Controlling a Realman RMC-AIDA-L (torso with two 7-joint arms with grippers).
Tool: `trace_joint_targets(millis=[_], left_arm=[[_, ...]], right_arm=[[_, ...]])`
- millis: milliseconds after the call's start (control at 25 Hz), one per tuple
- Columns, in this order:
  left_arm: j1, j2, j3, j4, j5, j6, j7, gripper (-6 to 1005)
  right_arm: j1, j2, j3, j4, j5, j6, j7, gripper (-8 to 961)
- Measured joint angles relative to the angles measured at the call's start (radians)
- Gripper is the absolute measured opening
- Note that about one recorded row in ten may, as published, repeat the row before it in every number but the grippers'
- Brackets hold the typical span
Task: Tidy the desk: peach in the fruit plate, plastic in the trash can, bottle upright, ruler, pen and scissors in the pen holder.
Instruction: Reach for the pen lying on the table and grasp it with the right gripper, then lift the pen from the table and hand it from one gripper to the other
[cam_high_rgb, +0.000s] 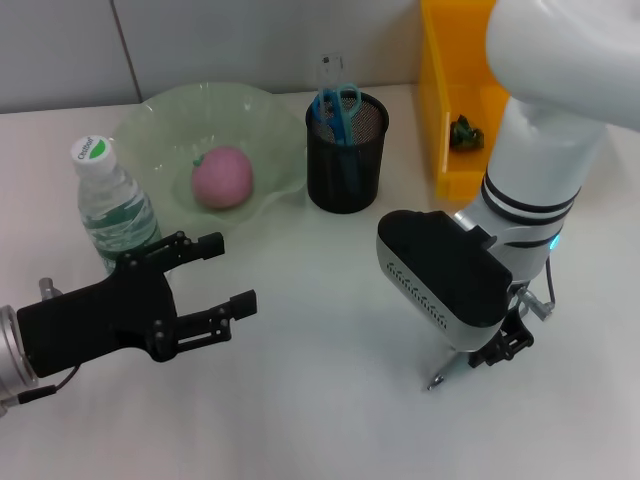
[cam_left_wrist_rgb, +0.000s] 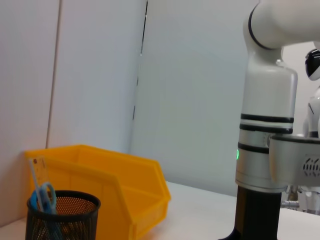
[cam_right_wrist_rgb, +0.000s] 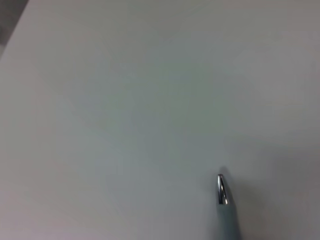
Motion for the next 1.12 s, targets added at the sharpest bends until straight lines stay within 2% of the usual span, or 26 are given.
trace_joint_targets(millis=[280, 480, 600, 640, 680, 720, 800, 840, 880, 1000, 1040, 1120], left_arm=[[0.0, 0.001, -0.001, 0.001, -0.003, 0.009, 0.0, 811], [-0.004, 0.002, -0.006, 0.002, -0.003, 0.015, 0.0, 811], [-0.006, 0.002, -0.003, 0.002, -0.017, 0.018, 0.0, 811], [-0.008, 0.002, 0.0, 0.001, -0.032, 0.024, 0.0, 811], [-0.008, 0.002, 0.0, 0.001, -0.032, 0.024, 0.0, 811], [-0.008, 0.002, 0.002, 0.001, -0.04, 0.028, 0.001, 811], [-0.008, 0.001, 0.002, -0.001, -0.056, 0.041, 0.003, 811], [-0.008, 0.001, 0.001, -0.002, -0.07, 0.056, 0.004, 811], [-0.008, 0.001, 0.001, -0.002, -0.07, 0.056, 0.004, 811], [-0.01, 0.0, 0.002, -0.005, -0.095, 0.093, 0.004, 811], [-0.01, 0.0, 0.002, -0.006, -0.116, 0.118, 0.004, 811], [-0.01, 0.0, 0.002, -0.006, -0.116, 0.118, 0.004, 811]], right_arm=[[0.0, 0.0, 0.005, -0.008, 0.007, -0.008, 0.0, 218], [0.007, -0.004, 0.077, -0.023, 0.014, -0.057, 0.0, 193], [0.014, -0.007, 0.214, -0.076, 0.017, -0.127, 0.0, 148], [0.023, -0.011, 0.331, -0.118, 0.032, -0.184, -0.002, 133], [0.023, -0.011, 0.331, -0.118, 0.032, -0.184, -0.002, 133], [0.029, -0.014, 0.392, -0.134, 0.045, -0.211, -0.004, 133], [0.038, -0.027, 0.516, -0.158, 0.081, -0.266, -0.008, 133], [0.035, -0.042, 0.629, -0.185, 0.127, -0.306, -0.01, 133], [0.035, -0.042, 0.629, -0.185, 0.127, -0.306, -0.01, 133], [0.001, -0.064, 0.769, -0.229, 0.217, -0.342, -0.007, 133], [-0.041, -0.071, 0.829, -0.263, 0.287, -0.355, 0.001, 133], [-0.064, -0.072, 0.846, -0.28, 0.318, -0.355, 0.005, 133]])
